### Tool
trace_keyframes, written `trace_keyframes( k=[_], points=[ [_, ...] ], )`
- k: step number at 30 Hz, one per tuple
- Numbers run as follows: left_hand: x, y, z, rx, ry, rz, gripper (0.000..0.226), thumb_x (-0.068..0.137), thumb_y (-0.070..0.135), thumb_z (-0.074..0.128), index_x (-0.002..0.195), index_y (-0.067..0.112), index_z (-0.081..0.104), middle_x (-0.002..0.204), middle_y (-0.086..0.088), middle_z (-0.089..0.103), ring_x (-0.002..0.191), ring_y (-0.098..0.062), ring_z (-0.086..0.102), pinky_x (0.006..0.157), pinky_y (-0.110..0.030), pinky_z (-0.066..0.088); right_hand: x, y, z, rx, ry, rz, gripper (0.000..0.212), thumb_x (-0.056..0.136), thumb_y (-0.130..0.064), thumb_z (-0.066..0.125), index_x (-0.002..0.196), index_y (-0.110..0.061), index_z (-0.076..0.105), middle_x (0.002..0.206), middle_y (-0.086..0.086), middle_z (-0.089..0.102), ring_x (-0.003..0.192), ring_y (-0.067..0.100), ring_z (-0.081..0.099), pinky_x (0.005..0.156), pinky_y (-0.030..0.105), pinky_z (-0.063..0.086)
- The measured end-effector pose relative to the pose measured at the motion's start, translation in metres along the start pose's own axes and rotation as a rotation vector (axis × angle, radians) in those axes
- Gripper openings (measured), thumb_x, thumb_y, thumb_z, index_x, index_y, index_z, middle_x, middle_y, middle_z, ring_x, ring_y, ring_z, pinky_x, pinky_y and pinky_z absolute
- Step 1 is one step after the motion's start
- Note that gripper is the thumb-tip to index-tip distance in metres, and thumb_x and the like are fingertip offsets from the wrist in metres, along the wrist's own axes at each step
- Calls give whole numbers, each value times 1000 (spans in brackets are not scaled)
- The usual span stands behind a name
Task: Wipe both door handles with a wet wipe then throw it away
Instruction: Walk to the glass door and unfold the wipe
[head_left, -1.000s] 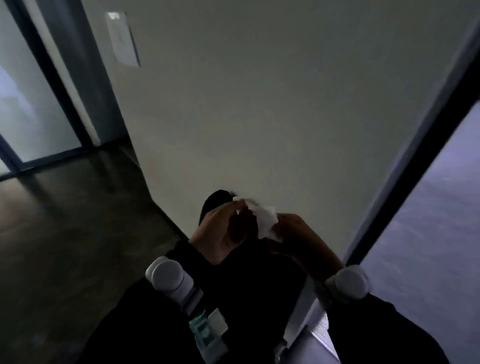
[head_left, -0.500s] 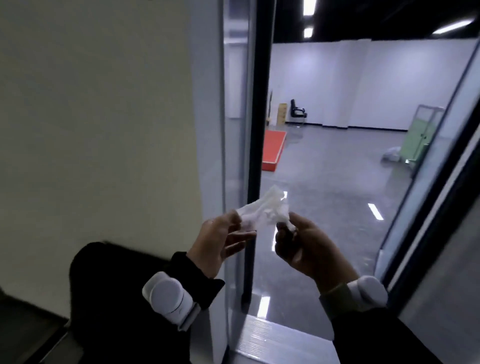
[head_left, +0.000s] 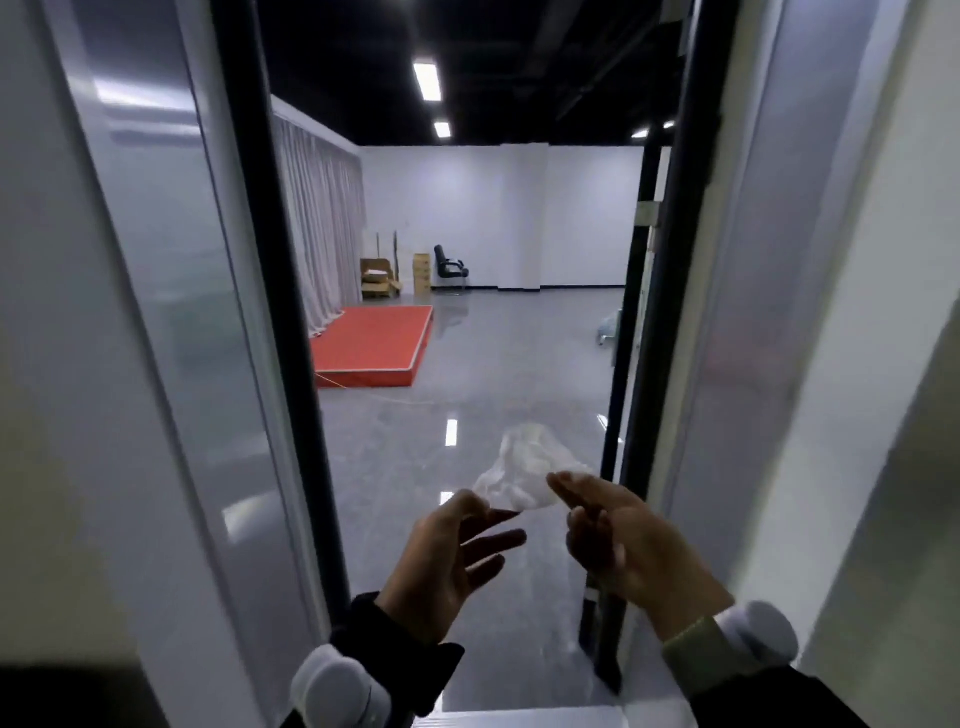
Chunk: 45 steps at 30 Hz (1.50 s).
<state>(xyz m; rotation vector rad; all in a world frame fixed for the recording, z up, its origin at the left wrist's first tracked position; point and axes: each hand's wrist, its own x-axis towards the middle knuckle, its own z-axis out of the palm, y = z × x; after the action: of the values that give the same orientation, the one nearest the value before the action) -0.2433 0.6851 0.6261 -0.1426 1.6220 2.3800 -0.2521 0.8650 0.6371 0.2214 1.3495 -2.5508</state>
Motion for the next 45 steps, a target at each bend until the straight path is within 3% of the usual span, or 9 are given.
trace_keyframes(
  k=[6, 10, 18, 24, 28, 31, 36, 39, 45],
  points=[
    [41, -7, 36, 79, -6, -33, 29, 82, 34, 70, 106, 17, 67, 90, -2, 73, 84, -20, 73, 68, -28, 46, 27, -35, -32, -75, 160, -34, 21, 78, -27, 79, 76, -12, 65, 52, -4, 50, 43, 8, 44, 44, 21, 40],
    [80, 1, 48, 126, -45, -50, 20, 85, 36, 69, 98, 21, 65, 83, 0, 68, 83, -21, 72, 65, -27, 46, 51, -43, -41, -155, 212, -68, 45, 75, -34, 80, 101, -1, 65, 64, 2, 50, 54, 12, 42, 53, 25, 40],
    [185, 34, 33, 279, -137, -82, 33, 82, 39, 75, 107, 19, 67, 108, -4, 73, 97, -21, 71, 72, -29, 48, 143, -60, -25, -379, 204, -113, 38, 92, -42, 61, 115, -11, 60, 106, 13, 68, 91, 24, 67, 70, 31, 52],
    [263, 82, 8, 316, -151, -64, 43, 78, 39, 78, 115, 22, 64, 109, -5, 68, 98, -22, 66, 82, -33, 50, 220, -81, 12, -412, 209, -245, 31, 95, -34, 58, 111, -8, 63, 103, 15, 72, 93, 28, 70, 83, 39, 57],
    [302, 106, -15, 354, -257, -60, 30, 86, 37, 69, 112, 21, 68, 114, -5, 72, 101, -22, 68, 93, -38, 50, 253, -78, 29, -355, 109, -273, 27, 92, -20, 63, 115, -6, 65, 110, 17, 71, 99, 32, 70, 91, 42, 56],
    [321, 119, -30, 339, -294, -65, 27, 90, 35, 64, 110, 19, 69, 110, -4, 73, 94, -19, 67, 88, -36, 51, 274, -76, 42, -326, 58, -235, 32, 90, -14, 62, 120, -4, 64, 112, 20, 69, 98, 32, 66, 94, 42, 52],
    [343, 138, -59, 345, -323, -223, 49, 84, 52, 67, 114, 13, 62, 104, -12, 68, 82, -23, 68, 61, -25, 49, 312, -80, 60, -315, 40, -238, 32, 89, -9, 61, 120, -6, 64, 96, 11, 67, 78, 19, 64, 67, 27, 53],
    [365, 141, -82, 357, -345, -299, 65, 84, 63, 60, 123, 11, 61, 106, -11, 72, 74, -19, 67, 55, -23, 47, 346, -75, 71, -288, 29, -196, 30, 89, -6, 60, 118, -8, 64, 94, 11, 69, 78, 21, 65, 65, 29, 54],
    [413, 143, -102, 284, -150, -25, 40, 72, 40, 75, 95, 8, 71, 82, -9, 59, 68, -21, 51, 58, -27, 35, 406, -69, 83, -322, 74, -159, 24, 92, -17, 63, 113, -7, 65, 81, 7, 62, 64, 15, 56, 54, 24, 48]
  ],
)
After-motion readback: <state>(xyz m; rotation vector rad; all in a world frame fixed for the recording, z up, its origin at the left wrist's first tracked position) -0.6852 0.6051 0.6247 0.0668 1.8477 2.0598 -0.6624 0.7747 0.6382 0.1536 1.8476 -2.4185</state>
